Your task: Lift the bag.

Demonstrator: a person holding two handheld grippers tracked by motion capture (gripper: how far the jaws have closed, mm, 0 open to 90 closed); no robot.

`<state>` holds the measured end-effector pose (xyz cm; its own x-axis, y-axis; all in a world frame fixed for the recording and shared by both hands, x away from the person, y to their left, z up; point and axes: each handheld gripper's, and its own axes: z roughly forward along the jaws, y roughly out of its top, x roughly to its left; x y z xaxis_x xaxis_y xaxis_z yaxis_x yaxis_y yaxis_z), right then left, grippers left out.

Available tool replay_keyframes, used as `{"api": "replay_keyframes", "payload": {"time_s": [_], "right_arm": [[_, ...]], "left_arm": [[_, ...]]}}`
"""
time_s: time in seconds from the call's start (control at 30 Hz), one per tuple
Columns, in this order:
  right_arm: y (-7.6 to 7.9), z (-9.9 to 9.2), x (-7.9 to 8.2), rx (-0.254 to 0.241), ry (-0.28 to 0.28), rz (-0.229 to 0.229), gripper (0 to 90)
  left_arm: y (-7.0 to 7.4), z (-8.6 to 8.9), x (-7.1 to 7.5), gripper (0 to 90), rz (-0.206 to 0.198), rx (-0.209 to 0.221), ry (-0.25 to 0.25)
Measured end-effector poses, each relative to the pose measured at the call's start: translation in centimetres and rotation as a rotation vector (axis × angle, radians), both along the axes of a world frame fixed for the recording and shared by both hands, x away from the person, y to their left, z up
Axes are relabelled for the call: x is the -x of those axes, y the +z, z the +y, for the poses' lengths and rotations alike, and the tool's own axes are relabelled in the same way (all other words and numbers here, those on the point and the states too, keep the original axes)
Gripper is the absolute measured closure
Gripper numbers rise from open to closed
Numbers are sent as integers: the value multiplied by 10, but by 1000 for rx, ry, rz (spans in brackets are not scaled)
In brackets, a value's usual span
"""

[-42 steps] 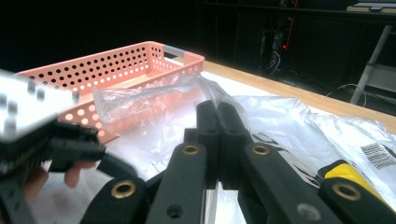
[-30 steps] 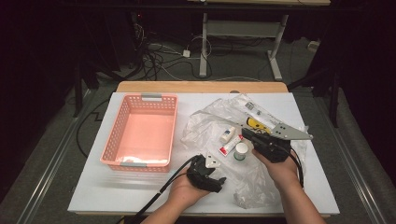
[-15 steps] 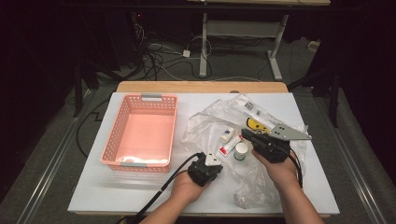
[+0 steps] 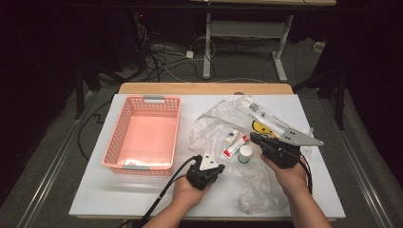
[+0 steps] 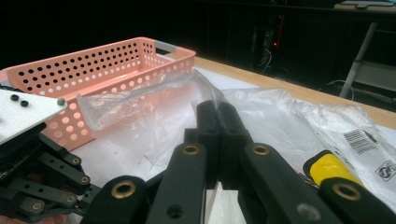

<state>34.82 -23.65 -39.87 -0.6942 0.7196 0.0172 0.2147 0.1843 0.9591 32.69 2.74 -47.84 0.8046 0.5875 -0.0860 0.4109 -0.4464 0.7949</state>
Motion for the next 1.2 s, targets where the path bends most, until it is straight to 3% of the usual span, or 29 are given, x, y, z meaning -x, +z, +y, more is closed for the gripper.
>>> {"api": "replay_keyframes", "payload": {"time_s": [0.1,0.13,0.23,0.47,0.77,0.83,1.2], "right_arm": [[2,-2,1,-3,-4,-4,900],[2,-2,0,-4,-7,-8,900],[2,-2,-2,-11,-17,-9,900],[11,3,-10,-29,-23,-42,900],[48,5,-23,-71,-87,-148,900],[60,4,-28,-85,-103,-178,900],[120,-3,-41,-164,-178,-316,900]], "left_arm": [[1,3,-1,891,5,38,10],[3,5,-1,891,-11,49,16],[10,12,-3,891,-19,114,48],[48,26,-10,891,-90,220,101],[102,18,-28,891,-214,294,131],[114,17,-34,890,-241,323,139],[183,6,-47,890,-386,384,131]]}}
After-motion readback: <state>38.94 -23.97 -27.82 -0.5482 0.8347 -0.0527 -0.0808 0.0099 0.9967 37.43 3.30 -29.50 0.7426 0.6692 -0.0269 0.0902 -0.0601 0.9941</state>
